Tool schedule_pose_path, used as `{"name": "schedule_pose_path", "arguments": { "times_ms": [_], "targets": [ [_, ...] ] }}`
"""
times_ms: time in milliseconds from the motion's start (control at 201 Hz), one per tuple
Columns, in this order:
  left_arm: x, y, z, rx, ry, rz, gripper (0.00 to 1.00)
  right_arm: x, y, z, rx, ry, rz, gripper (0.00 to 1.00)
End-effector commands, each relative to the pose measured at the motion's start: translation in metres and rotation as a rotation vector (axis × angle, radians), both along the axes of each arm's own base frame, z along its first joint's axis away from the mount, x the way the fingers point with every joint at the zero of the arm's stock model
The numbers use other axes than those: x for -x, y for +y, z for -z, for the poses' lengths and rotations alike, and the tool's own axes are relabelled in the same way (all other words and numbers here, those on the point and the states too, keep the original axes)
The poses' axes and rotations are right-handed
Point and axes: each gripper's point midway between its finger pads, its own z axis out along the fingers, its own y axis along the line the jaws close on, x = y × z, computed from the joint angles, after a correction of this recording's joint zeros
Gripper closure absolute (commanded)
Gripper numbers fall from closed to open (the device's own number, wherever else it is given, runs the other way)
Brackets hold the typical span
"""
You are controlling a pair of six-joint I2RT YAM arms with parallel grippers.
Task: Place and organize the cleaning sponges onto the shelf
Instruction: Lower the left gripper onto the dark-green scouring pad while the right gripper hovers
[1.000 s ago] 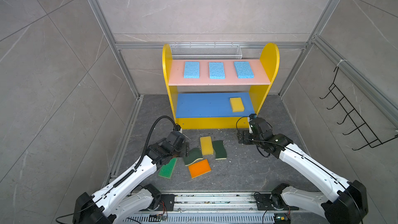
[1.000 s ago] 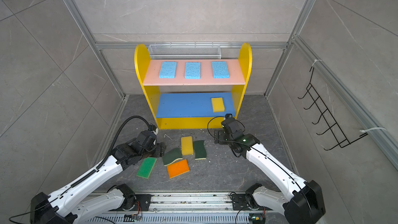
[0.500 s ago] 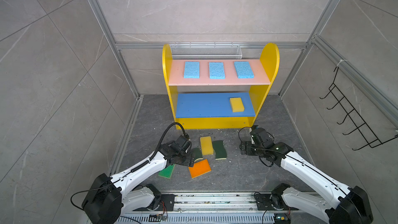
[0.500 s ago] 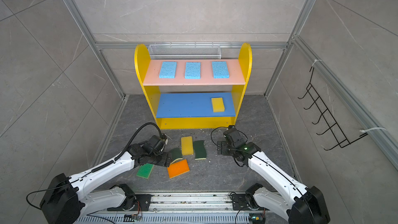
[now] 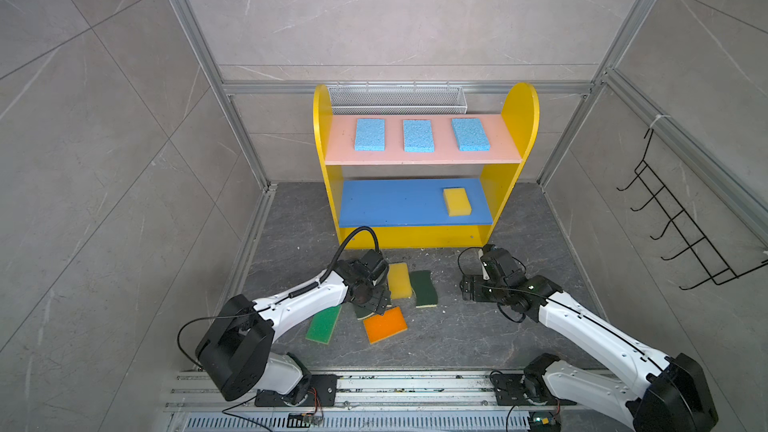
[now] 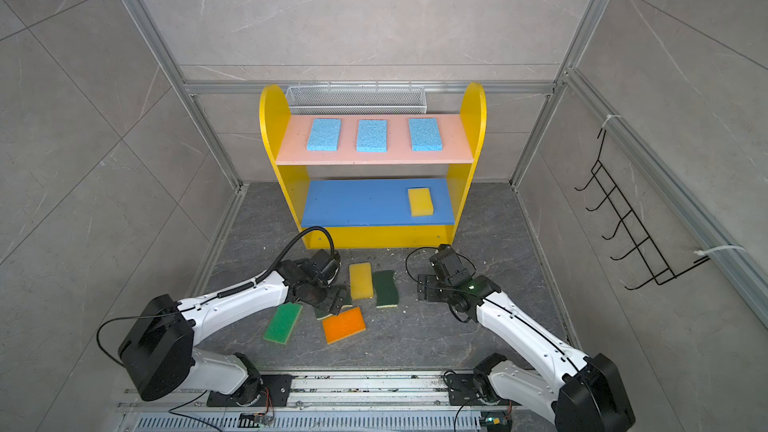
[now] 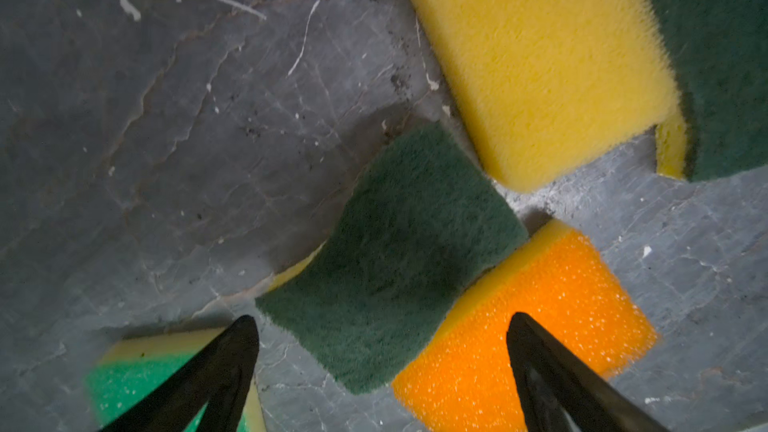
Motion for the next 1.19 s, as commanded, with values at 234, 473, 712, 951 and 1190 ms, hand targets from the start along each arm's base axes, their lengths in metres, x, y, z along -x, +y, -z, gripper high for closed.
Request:
{"name": "schedule_pose_path", "arguments": {
  "times_ms": [234,473,712,951,1190],
  "targets": [
    [-0.01,-0.013,0.013,-0.132,0.029,0.122,0.04,0.01,-0.008,-0.005,0.022,-0.026,-0.017,0.06],
    [-0.008,-0.016,0.021,-0.108,0.042,0.098,0.11,0.011,-0.01,-0.007,0.022,-0.039,-0.012,0.05],
    [-0.02,-0.018,0.033,-0.091,0.032,-0.022,0.17,0.011,-0.009,-0.009,0.012,-0.041,-0.01,0.05],
    [-0.044,-0.013,0.026,-0.016,-0.013,-0.107,0.22,0.012,-0.011,-0.017,0.014,-0.059,-0.013,0.05],
    [-0.072,0.001,0.012,0.044,-0.07,-0.268,0.22,0.011,-0.01,-0.022,0.006,-0.068,-0.014,0.05]
  ]
}}
